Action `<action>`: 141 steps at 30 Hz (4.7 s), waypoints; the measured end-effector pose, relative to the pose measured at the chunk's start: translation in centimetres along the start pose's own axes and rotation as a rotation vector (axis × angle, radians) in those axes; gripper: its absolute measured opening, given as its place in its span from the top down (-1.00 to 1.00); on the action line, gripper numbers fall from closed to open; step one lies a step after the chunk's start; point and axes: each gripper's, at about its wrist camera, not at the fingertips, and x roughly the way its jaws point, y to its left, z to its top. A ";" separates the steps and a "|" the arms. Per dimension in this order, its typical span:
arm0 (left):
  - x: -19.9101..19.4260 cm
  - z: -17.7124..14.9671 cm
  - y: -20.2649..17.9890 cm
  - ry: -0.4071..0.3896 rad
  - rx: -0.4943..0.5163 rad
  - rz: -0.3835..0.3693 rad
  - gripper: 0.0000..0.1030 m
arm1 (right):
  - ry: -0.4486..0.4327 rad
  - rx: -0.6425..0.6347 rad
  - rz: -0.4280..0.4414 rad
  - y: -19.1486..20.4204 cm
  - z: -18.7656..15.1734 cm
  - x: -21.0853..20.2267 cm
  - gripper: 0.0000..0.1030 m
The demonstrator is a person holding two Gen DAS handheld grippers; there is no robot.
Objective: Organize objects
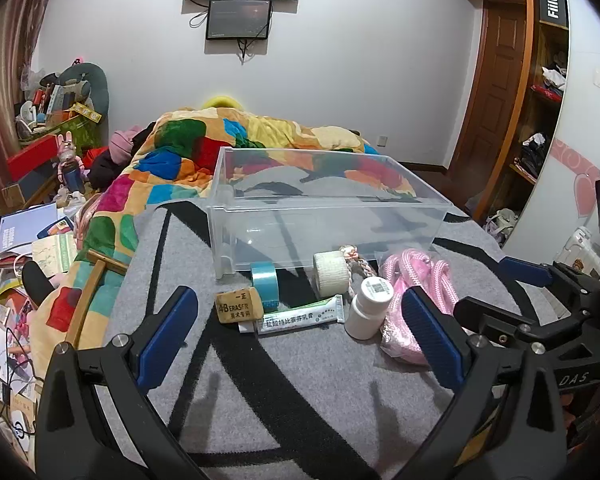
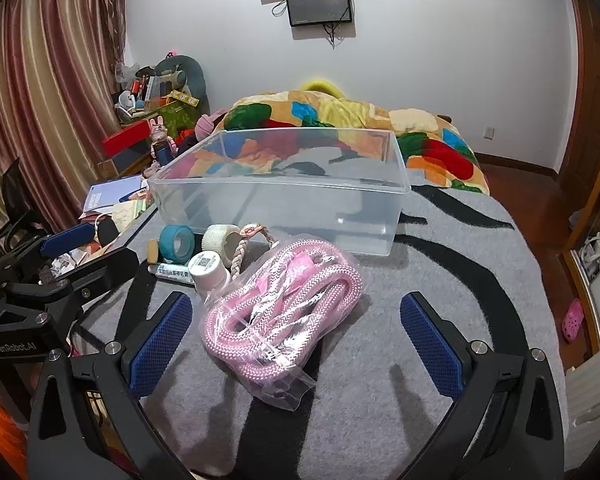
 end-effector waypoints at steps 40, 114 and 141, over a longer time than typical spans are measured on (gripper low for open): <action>-0.2 0.2 -0.5 0.001 -0.003 -0.008 -1.00 | -0.018 0.001 -0.017 0.0 -0.1 -0.6 -1.00; 3.8 0.7 4.4 0.137 -0.060 0.038 -0.46 | 0.076 0.073 -0.051 -0.1 1.3 3.8 -1.00; 3.0 -0.3 4.9 0.114 -0.079 0.012 0.21 | 0.149 0.059 0.059 -2.2 -0.6 4.0 0.24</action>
